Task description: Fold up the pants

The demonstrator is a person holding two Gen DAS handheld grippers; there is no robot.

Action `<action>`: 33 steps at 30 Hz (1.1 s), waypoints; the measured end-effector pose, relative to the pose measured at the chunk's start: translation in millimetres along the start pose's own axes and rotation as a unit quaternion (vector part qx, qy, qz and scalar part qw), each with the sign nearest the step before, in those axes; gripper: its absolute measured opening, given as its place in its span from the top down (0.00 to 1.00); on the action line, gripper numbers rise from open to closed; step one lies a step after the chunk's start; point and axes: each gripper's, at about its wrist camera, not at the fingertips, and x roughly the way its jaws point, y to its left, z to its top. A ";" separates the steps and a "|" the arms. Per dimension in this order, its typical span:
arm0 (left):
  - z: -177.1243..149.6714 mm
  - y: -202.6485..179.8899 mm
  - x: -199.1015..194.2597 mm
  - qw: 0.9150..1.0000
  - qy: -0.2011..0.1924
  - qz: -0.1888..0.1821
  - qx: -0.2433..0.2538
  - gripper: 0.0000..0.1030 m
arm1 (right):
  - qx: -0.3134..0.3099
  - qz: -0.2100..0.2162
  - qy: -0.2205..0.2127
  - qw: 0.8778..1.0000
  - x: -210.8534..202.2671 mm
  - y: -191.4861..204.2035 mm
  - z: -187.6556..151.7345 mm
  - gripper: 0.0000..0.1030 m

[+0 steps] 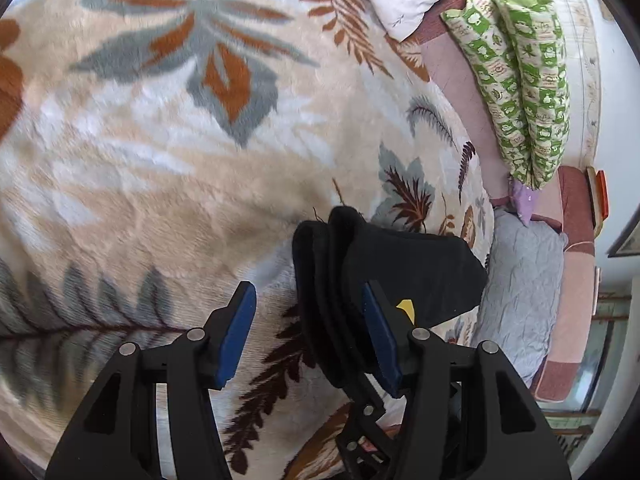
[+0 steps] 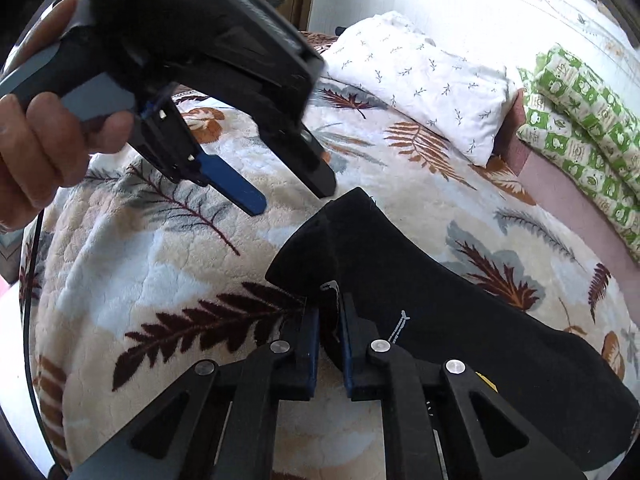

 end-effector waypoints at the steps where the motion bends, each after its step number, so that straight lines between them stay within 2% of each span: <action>1: -0.3 -0.6 3.7 1.000 0.001 -0.007 -0.006 0.48 | 0.000 0.000 -0.001 1.000 0.4 -0.4 0.2 0.92; 4: 0.9 -4.1 12.0 0.999 0.002 -0.027 -0.019 0.49 | 0.002 0.004 -0.001 1.000 2.2 -2.3 0.5 0.92; 5: 1.4 -4.8 13.2 0.999 0.002 -0.032 -0.021 0.55 | 0.003 0.005 -0.002 1.000 2.1 -2.6 0.2 0.92; 6: 1.5 -7.6 13.5 0.999 -0.001 -0.036 -0.018 0.79 | 0.004 0.006 -0.003 1.000 1.7 -3.2 -0.2 0.92; 7: 1.1 -12.3 12.6 0.999 -0.004 -0.034 -0.009 0.89 | 0.005 0.007 -0.003 1.000 0.5 -3.0 -1.1 0.92; 8: -0.2 -17.3 9.9 1.000 -0.011 -0.029 -0.001 0.90 | 0.008 0.009 -0.003 1.000 -0.4 -4.3 -1.2 0.92; 14: -8.7 -52.2 -1.6 0.999 -0.031 -0.015 0.038 0.91 | 0.079 0.050 -0.012 0.996 -13.9 -31.9 -0.7 0.91; 17: -12.2 -77.0 -0.1 0.998 -0.029 -0.011 0.056 0.91 | 0.133 0.078 -0.017 0.988 -24.9 -53.8 -5.4 0.91; 21: -15.3 -115.4 10.1 0.996 -0.027 0.002 0.086 0.91 | 0.194 0.094 -0.028 0.976 -42.5 -84.2 -18.1 0.91; 28: -21.1 -178.1 58.6 0.991 -0.004 0.034 0.128 0.91 | 0.295 0.116 -0.043 0.947 -60.3 -141.7 -55.6 0.91; 33: -23.3 -207.2 100.8 0.988 0.019 0.059 0.145 0.90 | 0.346 0.120 -0.048 0.929 -60.5 -178.6 -86.3 0.91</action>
